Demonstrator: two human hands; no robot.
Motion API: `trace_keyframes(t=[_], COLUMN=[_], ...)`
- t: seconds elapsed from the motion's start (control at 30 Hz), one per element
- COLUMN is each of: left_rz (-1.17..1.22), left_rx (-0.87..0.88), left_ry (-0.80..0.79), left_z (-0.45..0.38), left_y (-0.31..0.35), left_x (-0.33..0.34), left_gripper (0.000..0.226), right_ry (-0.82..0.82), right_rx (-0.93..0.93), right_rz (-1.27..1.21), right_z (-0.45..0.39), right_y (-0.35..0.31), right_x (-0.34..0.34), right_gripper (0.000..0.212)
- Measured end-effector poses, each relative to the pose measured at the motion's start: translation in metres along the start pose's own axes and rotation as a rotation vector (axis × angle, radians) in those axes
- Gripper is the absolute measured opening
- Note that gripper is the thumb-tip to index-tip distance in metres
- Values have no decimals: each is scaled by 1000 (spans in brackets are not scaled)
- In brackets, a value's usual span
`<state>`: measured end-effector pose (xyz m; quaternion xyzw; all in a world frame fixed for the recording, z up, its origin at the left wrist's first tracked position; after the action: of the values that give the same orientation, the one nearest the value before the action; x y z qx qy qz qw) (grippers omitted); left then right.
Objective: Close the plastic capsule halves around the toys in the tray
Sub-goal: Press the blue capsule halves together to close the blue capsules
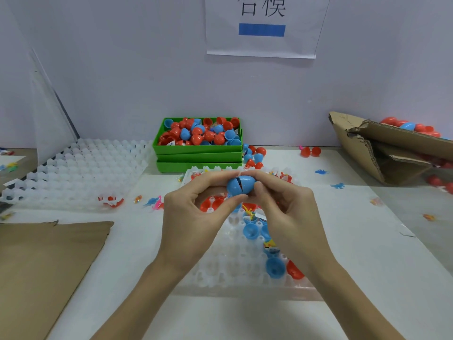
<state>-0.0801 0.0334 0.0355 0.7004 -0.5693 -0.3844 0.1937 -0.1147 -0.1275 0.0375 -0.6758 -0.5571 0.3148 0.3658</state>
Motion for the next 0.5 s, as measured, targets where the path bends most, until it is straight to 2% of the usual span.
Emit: trace_keyframes(t=[0.1, 0.23, 0.5], left_rz=[-52, -52, -159], left_rx=[22, -13, 15], left_ry=[-17, -23, -33], left_z=[0, -1, 1], left_y=[1, -1, -2], left_x=[0, 0, 0], left_gripper=[43, 43, 57], right_ry=[41, 28, 65], right_rx=[40, 70, -95], right_rz=[-67, -43, 216], right_z=[-1, -1, 7], right_y=[2, 8, 6], right_x=[-3, -5, 1], right_gripper=[25, 25, 29])
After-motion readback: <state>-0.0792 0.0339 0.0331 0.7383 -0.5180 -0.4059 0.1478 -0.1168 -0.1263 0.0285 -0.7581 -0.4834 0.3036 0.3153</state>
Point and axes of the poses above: each hand's wrist, its own z-axis away from the middle knuckle, its own x-axis out of the palm, y = z × x, the point moved 5 cm from there along -z, towards the middle knuckle, and after that the axes turned 9 degrees about -z, right-handed, at the moved point
